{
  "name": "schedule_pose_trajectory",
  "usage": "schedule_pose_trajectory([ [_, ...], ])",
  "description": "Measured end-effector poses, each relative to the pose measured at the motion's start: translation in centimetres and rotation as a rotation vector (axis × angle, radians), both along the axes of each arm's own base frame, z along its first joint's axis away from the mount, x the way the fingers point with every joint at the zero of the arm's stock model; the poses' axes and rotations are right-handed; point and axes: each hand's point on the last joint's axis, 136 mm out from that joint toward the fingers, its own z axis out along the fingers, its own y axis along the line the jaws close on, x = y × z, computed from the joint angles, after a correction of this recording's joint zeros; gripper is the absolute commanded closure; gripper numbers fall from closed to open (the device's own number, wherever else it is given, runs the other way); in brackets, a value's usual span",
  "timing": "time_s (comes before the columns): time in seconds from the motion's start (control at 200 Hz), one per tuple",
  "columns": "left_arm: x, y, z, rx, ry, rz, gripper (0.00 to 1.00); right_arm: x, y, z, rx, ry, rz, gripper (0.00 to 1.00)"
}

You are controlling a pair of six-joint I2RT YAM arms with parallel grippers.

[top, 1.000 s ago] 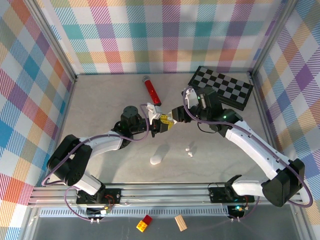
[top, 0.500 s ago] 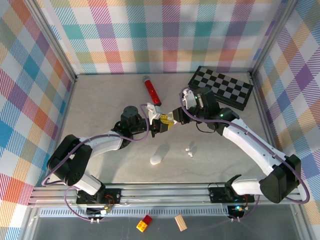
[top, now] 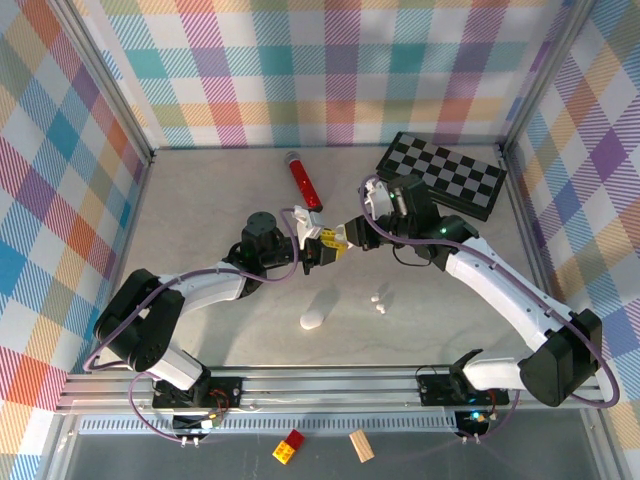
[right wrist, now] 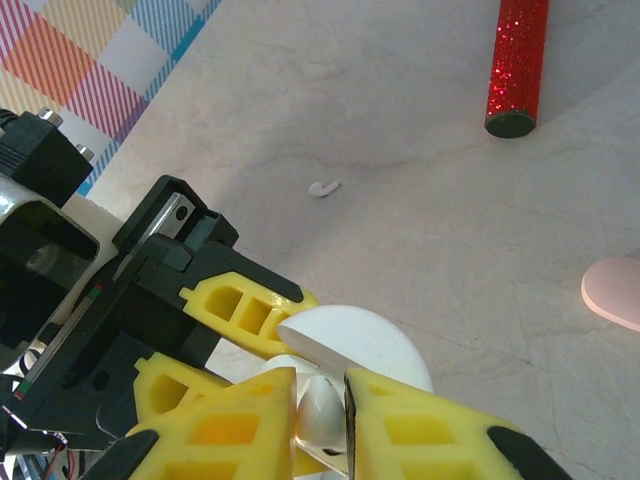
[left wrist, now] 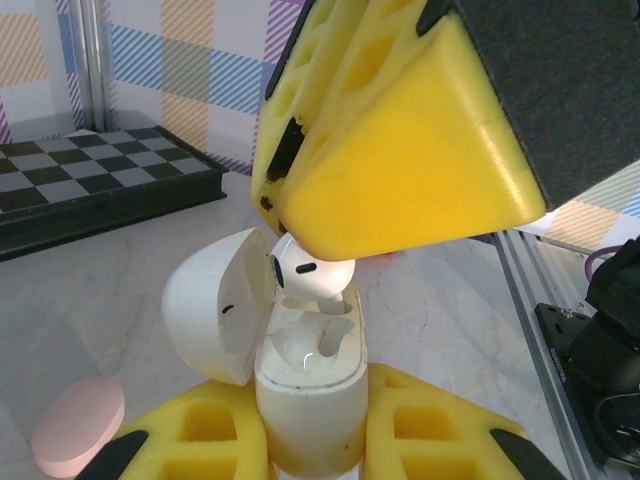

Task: Insert wireless bluetooth earbuds into charging case

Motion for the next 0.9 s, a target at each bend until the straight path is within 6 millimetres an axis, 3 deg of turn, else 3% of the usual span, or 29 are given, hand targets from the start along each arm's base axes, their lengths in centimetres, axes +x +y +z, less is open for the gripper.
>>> schedule_pose_trajectory([
  [0.36,0.3,0.0,-0.1,0.004,-0.004,0.022,0.92,-0.3,-0.1,-1.1,-0.033,0.028,0.011,0.74],
  [0.64,0.6,0.1,-0.1,0.010,-0.025,0.036,0.92,0.3,-0.8,-1.3,-0.067,0.007,-0.022,0.47],
  [0.9,0.6,0.1,-0.1,0.011,-0.032,0.036,0.92,1.9,-0.8,-0.7,-0.099,-0.014,-0.064,0.49],
])
